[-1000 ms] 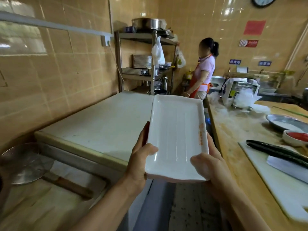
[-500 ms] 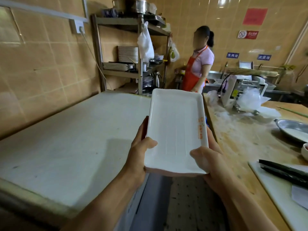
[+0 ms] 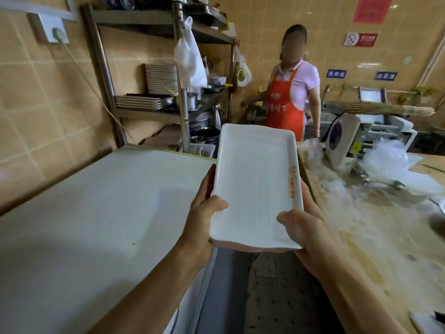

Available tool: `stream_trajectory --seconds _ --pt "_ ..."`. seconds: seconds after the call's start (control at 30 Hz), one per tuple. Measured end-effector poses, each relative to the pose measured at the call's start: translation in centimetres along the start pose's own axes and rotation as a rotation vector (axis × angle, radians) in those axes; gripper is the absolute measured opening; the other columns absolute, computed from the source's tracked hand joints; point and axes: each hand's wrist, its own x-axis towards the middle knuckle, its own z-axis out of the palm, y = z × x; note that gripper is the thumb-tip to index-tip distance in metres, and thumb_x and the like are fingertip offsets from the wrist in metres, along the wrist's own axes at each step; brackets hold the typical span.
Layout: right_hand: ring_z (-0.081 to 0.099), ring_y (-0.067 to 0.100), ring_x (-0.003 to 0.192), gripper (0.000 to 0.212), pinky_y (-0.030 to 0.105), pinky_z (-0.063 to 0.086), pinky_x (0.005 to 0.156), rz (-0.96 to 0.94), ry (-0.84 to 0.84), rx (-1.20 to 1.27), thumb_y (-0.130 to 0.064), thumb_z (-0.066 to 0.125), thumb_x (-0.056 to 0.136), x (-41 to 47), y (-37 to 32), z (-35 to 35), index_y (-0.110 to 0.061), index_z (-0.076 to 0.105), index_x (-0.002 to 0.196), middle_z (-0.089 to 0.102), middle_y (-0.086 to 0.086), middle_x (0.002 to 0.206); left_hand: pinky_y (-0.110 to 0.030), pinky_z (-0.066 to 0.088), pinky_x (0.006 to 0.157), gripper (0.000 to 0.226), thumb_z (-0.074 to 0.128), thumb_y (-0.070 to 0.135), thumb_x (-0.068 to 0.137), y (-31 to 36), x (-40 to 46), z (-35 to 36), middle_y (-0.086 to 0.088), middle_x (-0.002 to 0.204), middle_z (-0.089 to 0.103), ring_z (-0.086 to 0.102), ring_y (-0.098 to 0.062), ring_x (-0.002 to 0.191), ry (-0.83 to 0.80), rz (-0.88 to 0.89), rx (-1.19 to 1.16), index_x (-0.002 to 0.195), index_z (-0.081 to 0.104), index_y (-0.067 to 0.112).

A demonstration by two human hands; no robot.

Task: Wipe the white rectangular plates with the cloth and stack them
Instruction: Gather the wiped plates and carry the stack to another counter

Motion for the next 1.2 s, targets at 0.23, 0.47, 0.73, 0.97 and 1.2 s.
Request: stream_trajectory --seconds 0.23,0.47,0.73,0.97,1.2 --pt "0.063 0.014 0.104 0.082 0.037 0.057 0.083 -0.022 -0.061 0.042 0.000 0.050 0.068 11.4 2.3 -4.8 -0.047 0.039 0.134 0.064 -0.015 0.113 -0.032 0.055 0.070 0.065 0.053 0.019 0.066 -3.7 11.3 0.9 0.001 0.114 0.068 0.066 -0.022 0.101 0.028 0.004 -0.009 0.127 0.052 0.042" --pt "0.057 0.022 0.115 0.086 0.043 0.054 0.088 -0.005 -0.106 0.035 -0.011 0.054 0.060 23.5 3.0 -10.4 -0.045 0.036 0.136 0.057 -0.004 0.125 -0.034 0.055 0.071 0.068 0.052 0.016 0.066 -6.3 23.7 3.0 -0.003 0.116 0.067 0.065 -0.027 0.103 0.072 0.007 -0.006 0.131 0.050 0.039" --pt "0.060 0.020 0.112 0.085 0.031 0.056 0.075 -0.018 -0.148 0.066 -0.008 0.054 0.061 35.3 5.3 -13.0 -0.044 0.036 0.136 0.058 -0.002 0.126 -0.029 0.054 0.067 0.065 0.050 0.015 0.067 -9.2 35.4 1.5 -0.003 0.114 0.068 0.067 -0.022 0.097 0.068 0.018 -0.011 0.128 0.053 0.037" --pt "0.061 0.020 0.109 0.084 0.029 0.055 0.073 -0.041 -0.116 0.067 -0.006 0.053 0.062 47.1 7.7 -14.3 -0.044 0.039 0.135 0.059 -0.001 0.123 -0.034 0.054 0.070 0.068 0.053 0.017 0.064 -11.1 47.4 -0.8 -0.005 0.117 0.066 0.064 -0.027 0.103 0.022 0.049 -0.001 0.128 0.052 0.038" --pt "0.060 0.021 0.112 0.083 0.030 0.054 0.075 -0.054 -0.118 0.069 -0.007 0.052 0.063 57.3 8.1 -15.6 -0.044 0.039 0.135 0.059 -0.002 0.125 -0.036 0.054 0.075 0.070 0.049 0.016 0.065 -11.3 58.0 -2.1 -0.001 0.121 0.065 0.063 -0.026 0.108 0.007 0.041 0.021 0.131 0.050 0.040"
